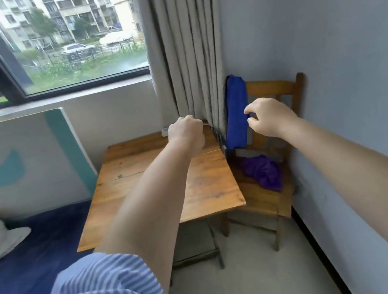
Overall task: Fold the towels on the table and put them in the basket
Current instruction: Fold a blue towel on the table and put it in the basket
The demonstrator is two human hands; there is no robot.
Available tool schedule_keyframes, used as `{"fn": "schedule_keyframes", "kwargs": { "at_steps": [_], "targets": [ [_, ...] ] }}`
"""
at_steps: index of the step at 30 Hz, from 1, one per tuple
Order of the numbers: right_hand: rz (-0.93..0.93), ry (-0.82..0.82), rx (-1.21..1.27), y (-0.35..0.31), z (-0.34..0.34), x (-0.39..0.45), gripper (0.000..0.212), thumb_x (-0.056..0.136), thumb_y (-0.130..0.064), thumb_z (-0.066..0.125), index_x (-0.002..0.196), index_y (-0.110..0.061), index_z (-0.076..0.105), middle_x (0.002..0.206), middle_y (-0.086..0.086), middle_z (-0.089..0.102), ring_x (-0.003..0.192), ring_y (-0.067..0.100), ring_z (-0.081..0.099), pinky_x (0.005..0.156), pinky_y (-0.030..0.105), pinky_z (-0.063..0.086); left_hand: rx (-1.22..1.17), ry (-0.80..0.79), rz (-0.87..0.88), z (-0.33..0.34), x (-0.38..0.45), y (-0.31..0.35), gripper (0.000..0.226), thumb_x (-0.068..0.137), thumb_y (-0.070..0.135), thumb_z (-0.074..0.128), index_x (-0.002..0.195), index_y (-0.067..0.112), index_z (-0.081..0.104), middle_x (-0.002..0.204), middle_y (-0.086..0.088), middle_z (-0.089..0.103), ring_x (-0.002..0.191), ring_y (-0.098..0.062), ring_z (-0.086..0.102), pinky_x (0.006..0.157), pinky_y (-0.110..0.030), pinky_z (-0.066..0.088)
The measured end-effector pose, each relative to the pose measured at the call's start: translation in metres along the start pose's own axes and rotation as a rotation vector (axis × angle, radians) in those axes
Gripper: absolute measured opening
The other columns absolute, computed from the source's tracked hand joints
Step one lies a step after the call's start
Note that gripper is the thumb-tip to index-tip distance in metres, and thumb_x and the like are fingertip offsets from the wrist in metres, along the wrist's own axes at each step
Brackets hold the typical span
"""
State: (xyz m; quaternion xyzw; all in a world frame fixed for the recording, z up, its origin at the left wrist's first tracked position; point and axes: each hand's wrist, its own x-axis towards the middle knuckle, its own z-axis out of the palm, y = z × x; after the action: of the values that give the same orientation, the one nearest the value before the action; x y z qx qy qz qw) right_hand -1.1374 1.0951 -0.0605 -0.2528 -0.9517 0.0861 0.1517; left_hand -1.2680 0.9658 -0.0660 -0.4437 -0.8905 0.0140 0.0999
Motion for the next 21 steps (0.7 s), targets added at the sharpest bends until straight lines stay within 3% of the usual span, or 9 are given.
{"fn": "schedule_keyframes", "kwargs": {
  "at_steps": [5, 8, 12, 21],
  "targets": [
    [0.060, 0.009, -0.013, 0.052, 0.014, 0.050, 0.035, 0.093, -0.011, 0.042, 0.125, -0.007, 0.053, 0.132, 0.012, 0.052, 0.120, 0.026, 0.048, 0.084, 0.025, 0.040, -0.059, 0.008, 0.021, 0.023, 0.078, 0.014, 0.029, 0.093, 0.010, 0.040, 0.117, 0.008, 0.056, 0.119, -0.011, 0.054, 0.114, -0.028, 0.049, 0.072, -0.032, 0.037],
    [0.109, 0.011, -0.020, 0.074, 0.021, 0.096, 0.035, 0.092, -0.010, 0.042, 0.125, -0.008, 0.053, 0.131, 0.012, 0.052, 0.116, 0.027, 0.051, 0.078, 0.022, 0.037, -0.067, -0.030, 0.024, 0.038, 0.133, 0.013, 0.030, 0.094, 0.010, 0.039, 0.119, 0.008, 0.055, 0.121, -0.012, 0.053, 0.115, -0.030, 0.049, 0.077, -0.035, 0.043],
    [0.131, 0.008, -0.037, 0.097, 0.031, 0.168, 0.035, 0.093, -0.010, 0.041, 0.125, -0.006, 0.053, 0.130, 0.013, 0.053, 0.115, 0.027, 0.052, 0.085, 0.028, 0.045, -0.081, -0.067, 0.013, 0.050, 0.209, 0.006, 0.030, 0.092, 0.008, 0.040, 0.116, 0.007, 0.058, 0.119, -0.013, 0.054, 0.112, -0.032, 0.051, 0.076, -0.036, 0.044],
    [0.222, -0.066, 0.059, 0.156, 0.060, 0.292, 0.035, 0.094, -0.012, 0.040, 0.126, -0.005, 0.051, 0.130, 0.013, 0.055, 0.115, 0.027, 0.053, 0.087, 0.030, 0.046, -0.093, -0.136, 0.022, 0.079, 0.348, 0.006, 0.028, 0.093, 0.010, 0.039, 0.115, 0.007, 0.056, 0.120, -0.013, 0.054, 0.112, -0.032, 0.051, 0.075, -0.035, 0.042]
  ]
}}
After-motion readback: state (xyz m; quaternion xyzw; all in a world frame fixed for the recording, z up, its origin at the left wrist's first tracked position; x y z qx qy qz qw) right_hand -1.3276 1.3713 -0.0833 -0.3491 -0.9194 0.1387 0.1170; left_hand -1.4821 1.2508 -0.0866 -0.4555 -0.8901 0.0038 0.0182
